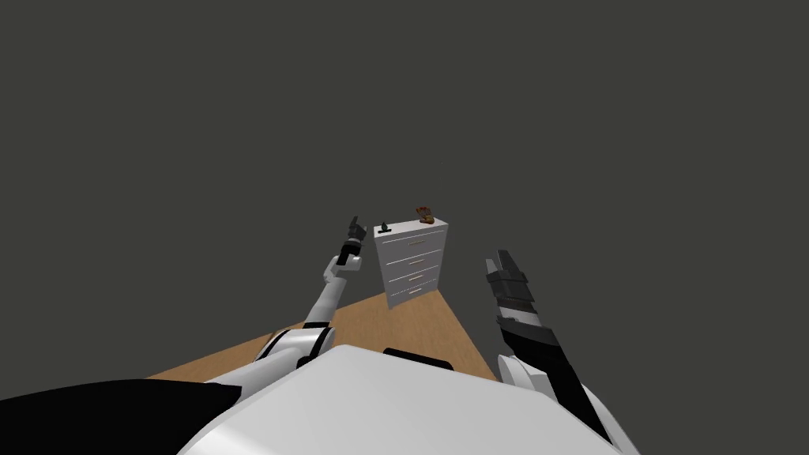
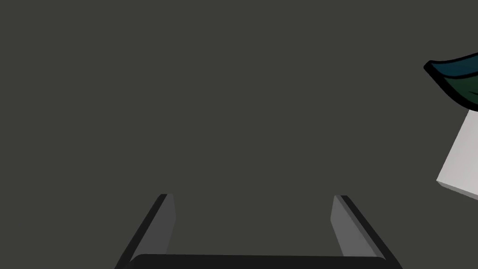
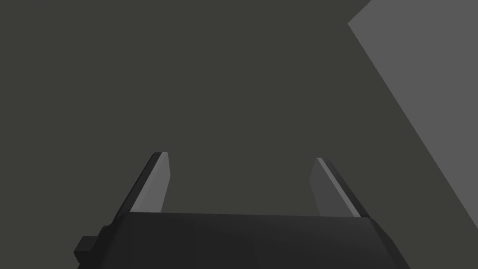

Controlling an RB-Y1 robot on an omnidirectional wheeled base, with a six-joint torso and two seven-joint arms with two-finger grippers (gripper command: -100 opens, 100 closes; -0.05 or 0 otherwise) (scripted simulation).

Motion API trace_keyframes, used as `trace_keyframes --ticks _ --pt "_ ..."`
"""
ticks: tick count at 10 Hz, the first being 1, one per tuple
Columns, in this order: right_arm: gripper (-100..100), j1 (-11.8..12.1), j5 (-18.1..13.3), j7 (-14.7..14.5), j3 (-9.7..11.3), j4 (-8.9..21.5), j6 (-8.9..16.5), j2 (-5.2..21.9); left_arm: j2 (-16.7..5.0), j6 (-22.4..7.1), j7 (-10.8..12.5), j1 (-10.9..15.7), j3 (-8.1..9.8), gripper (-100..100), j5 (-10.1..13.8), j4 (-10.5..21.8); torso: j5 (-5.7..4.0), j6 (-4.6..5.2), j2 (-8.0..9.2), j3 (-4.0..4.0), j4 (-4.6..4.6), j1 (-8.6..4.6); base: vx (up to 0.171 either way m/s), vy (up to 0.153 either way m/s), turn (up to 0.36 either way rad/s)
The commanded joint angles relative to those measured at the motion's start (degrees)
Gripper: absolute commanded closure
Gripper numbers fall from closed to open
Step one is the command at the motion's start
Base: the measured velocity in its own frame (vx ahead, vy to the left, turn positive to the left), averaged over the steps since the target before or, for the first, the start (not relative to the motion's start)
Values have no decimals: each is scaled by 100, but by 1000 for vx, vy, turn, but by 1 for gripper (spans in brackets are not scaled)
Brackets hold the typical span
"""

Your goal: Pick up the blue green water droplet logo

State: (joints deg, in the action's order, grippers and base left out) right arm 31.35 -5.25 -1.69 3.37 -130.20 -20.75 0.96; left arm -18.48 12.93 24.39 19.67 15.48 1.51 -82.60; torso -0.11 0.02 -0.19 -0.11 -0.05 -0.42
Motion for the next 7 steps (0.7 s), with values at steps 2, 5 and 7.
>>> trace_keyframes --ticks 2,5,7 --pt "0 0 0 0 0 0 0 0 -42 -127 74 312 130 -100 26 417 -1 -1 4 2 1 -5 -25 -115 83" --pt "0 0 0 0 0 0 0 0 -91 -342 194 783 363 -100 87 928 1 0 -1 0 0 6 -4 -107 80" --pt "0 0 0 0 0 0 0 0 -109 -446 246 1019 481 -100 124 1222 1 -1 -1 -1 0 6 -9 -108 71"
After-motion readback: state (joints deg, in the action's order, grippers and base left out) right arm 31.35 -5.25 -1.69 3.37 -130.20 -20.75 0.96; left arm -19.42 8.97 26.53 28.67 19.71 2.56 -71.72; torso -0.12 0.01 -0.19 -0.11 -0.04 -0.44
